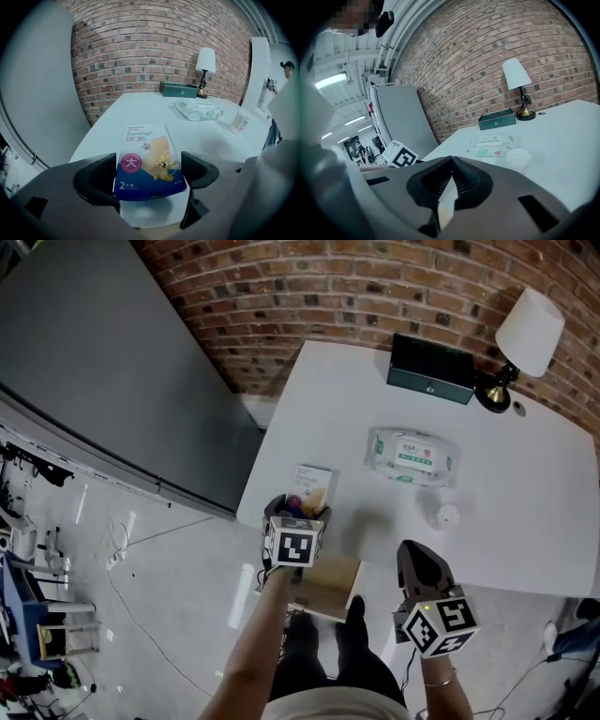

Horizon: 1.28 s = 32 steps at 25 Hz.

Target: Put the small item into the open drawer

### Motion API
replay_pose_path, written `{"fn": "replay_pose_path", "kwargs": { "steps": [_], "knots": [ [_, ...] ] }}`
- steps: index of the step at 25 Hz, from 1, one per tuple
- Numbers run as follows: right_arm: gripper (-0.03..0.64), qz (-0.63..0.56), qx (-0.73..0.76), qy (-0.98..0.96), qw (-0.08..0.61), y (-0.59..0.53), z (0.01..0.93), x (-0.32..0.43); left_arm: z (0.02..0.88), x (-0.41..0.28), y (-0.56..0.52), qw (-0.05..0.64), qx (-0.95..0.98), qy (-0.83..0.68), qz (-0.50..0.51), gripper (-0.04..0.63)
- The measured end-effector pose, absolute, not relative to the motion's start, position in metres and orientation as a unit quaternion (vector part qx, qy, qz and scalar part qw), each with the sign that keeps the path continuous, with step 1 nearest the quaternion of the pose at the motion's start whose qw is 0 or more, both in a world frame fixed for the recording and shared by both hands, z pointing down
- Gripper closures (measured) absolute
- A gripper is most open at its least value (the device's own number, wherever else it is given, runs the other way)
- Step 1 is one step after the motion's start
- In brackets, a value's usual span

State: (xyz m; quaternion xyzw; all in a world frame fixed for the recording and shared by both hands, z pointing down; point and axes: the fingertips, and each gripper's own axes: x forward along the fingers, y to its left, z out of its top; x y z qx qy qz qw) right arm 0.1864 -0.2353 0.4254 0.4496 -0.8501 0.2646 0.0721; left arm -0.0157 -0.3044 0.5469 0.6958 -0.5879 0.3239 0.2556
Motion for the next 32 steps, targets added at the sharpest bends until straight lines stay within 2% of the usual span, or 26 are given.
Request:
{"fn": "replay_pose_path", "kwargs": {
  "steps": [19, 32],
  "knots": [
    [0.611, 0.258, 0.453, -0.85, 0.072, -0.212, 0.421, 0.178, 0.529, -0.025, -0.285, 0.215, 0.703, -0.601, 0.312, 0.167],
    [0.611, 0.251, 0.456, -0.852, 0.061, -0.164, 0.407, 0.136, 0.497, -0.044, -0.204, 0.197, 0.731, -0.585, 0.29, 0.167]
  ]
}}
